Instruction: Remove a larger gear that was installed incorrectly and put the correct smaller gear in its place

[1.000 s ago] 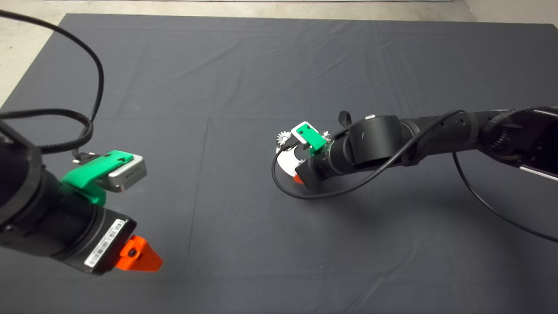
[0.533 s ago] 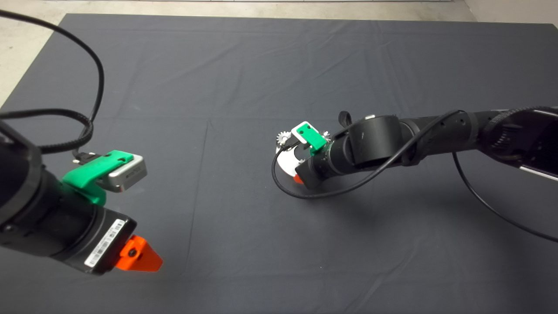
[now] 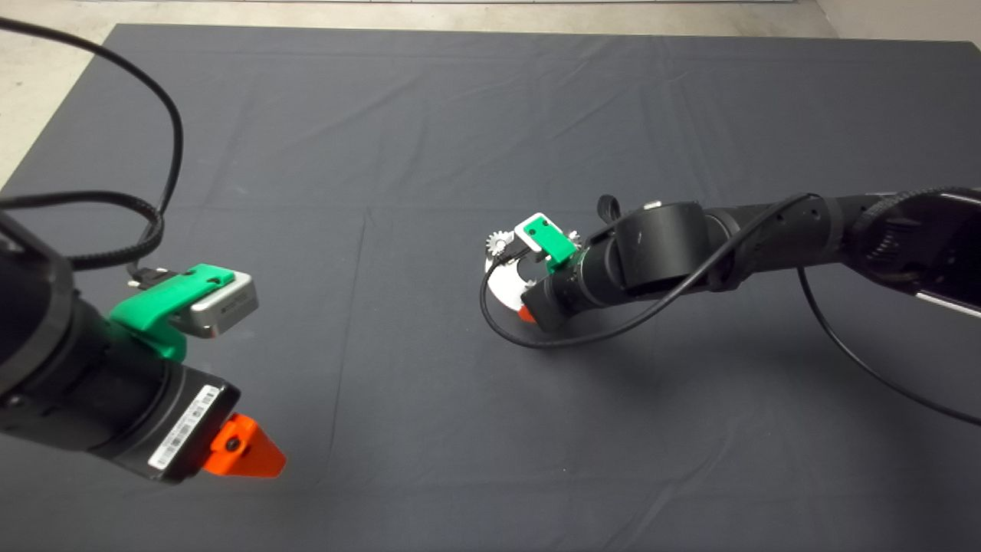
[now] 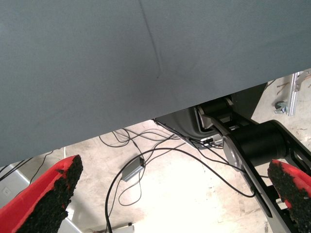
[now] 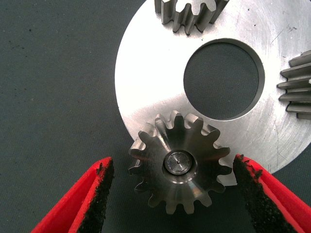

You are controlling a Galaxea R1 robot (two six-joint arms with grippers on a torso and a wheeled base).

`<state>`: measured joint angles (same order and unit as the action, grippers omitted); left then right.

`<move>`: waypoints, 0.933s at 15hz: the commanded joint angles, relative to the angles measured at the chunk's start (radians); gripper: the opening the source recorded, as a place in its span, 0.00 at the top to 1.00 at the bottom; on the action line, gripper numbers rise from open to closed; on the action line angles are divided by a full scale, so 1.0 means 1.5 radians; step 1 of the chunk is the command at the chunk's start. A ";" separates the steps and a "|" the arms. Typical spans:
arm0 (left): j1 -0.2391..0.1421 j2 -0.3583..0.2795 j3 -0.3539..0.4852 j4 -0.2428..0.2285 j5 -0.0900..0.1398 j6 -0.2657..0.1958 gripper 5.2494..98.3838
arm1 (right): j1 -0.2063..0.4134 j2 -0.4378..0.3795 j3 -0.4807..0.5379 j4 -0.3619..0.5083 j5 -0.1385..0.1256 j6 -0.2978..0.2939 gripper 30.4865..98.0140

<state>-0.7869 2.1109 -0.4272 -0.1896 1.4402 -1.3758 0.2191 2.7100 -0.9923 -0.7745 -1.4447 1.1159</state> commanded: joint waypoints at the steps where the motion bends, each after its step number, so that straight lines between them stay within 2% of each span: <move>1: -0.007 0.001 0.008 0.003 0.001 -0.002 0.01 | 0.010 0.001 0.001 -0.013 0.000 0.004 0.49; 7: -0.007 0.002 0.008 0.003 0.001 -0.002 0.01 | 0.001 0.001 -0.001 -0.013 0.001 0.010 0.49; 9: -0.007 0.002 0.008 0.003 0.001 -0.002 0.01 | -0.004 -0.001 -0.001 -0.013 0.001 0.009 0.56; 12: -0.006 0.004 0.008 0.002 0.001 -0.002 0.01 | -0.004 -0.001 -0.001 -0.014 0.000 0.009 0.57; 14: -0.006 0.004 0.008 0.002 0.001 -0.002 0.01 | -0.003 -0.002 -0.001 -0.014 0.000 0.009 0.63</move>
<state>-0.7870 2.1123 -0.4271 -0.1896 1.4402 -1.3762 0.1970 2.7089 -0.9943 -0.7749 -1.4528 1.1238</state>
